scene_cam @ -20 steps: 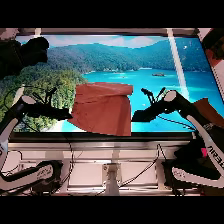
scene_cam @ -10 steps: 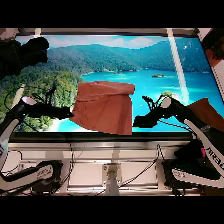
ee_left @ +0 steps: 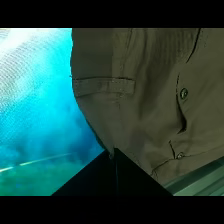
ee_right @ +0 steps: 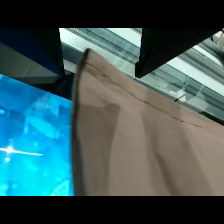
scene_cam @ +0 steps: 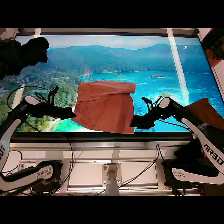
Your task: Fold the clothes and pants, and hang the long-sleeved shirts on hangers.
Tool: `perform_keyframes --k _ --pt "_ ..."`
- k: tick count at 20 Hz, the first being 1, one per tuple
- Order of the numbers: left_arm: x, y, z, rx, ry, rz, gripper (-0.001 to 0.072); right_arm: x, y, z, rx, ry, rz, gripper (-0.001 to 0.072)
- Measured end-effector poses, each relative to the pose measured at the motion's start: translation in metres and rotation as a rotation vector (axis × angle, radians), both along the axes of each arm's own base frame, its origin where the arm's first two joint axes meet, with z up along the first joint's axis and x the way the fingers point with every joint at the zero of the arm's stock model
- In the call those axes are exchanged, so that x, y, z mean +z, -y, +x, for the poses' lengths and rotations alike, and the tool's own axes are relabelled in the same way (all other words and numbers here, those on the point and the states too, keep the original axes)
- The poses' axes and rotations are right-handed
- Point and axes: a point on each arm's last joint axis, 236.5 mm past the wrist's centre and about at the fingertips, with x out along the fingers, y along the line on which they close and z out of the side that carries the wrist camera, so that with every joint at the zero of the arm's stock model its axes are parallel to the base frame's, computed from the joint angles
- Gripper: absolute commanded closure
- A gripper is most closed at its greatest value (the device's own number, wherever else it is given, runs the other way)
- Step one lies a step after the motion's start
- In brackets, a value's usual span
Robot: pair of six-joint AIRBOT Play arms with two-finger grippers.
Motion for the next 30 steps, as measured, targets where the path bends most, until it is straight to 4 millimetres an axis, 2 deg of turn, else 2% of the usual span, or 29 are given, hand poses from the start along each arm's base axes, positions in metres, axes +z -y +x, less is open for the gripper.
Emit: perform_keyframes --k 2,3,4,5,9,11,13,16,17,20,23,25,27,29,30 --pt "0.0 0.003 -0.001 -0.01 0.0 0.0 0.0696 -0.003 -0.006 -0.005 0.023 -0.009 0.006 0.0335" --pt "0.0 0.004 -0.001 -0.014 0.0 0.0 0.0695 -0.005 -0.009 -0.007 0.043 -0.005 0.008 0.0465" --pt "0.0 0.005 -0.002 -0.016 0.0 0.0 0.0696 -0.007 -0.012 -0.009 0.062 0.002 0.007 0.063" --pt "0.0 0.006 -0.002 -0.018 0.0 0.0 0.0695 -0.009 -0.014 -0.009 0.08 0.014 0.004 0.0696" --pt "0.004 0.01 0.0 -0.012 0.002 -0.022 0.0696 -0.003 -0.02 -0.004 0.116 0.08 0.013 0.0697" --pt "0.018 0.016 0.008 0.001 0.024 -0.059 0.0695 0.012 -0.024 0.003 0.131 0.136 0.032 0.0697" --pt "0.042 0.022 0.025 0.014 0.083 -0.097 0.0696 0.037 -0.029 0.017 0.138 0.227 0.055 0.0697" --pt "0.095 0.025 0.06 0.027 0.238 -0.126 0.0695 0.091 -0.036 0.052 0.147 0.425 0.077 0.0697" --pt "0.117 0.023 0.074 0.038 0.31 -0.127 0.0695 0.115 -0.037 0.068 0.144 0.514 0.081 0.0697" --pt "0.191 0.012 0.121 0.125 0.555 -0.119 0.0696 0.198 -0.038 0.125 0.086 0.818 0.082 0.0698" --pt "0.27 -0.005 0.159 0.263 0.787 -0.135 0.0696 0.287 -0.031 0.178 -0.026 1.127 0.076 0.0698" --pt "0.315 -0.014 0.171 0.322 0.902 -0.151 0.0696 0.338 -0.022 0.198 -0.082 1.289 0.067 0.0698" --pt "0.352 -0.018 0.173 0.343 0.987 -0.165 0.0696 0.374 -0.015 0.206 -0.098 1.4 0.042 0.0698" --pt "0.377 -0.016 0.168 0.337 1.038 -0.177 0.0696 0.395 -0.009 0.208 -0.082 1.463 0.007 0.0698" --pt "0.384 -0.014 0.163 0.32 1.05 -0.176 0.0696 0.399 -0.007 0.206 -0.066 1.471 -0.01 0.0698"
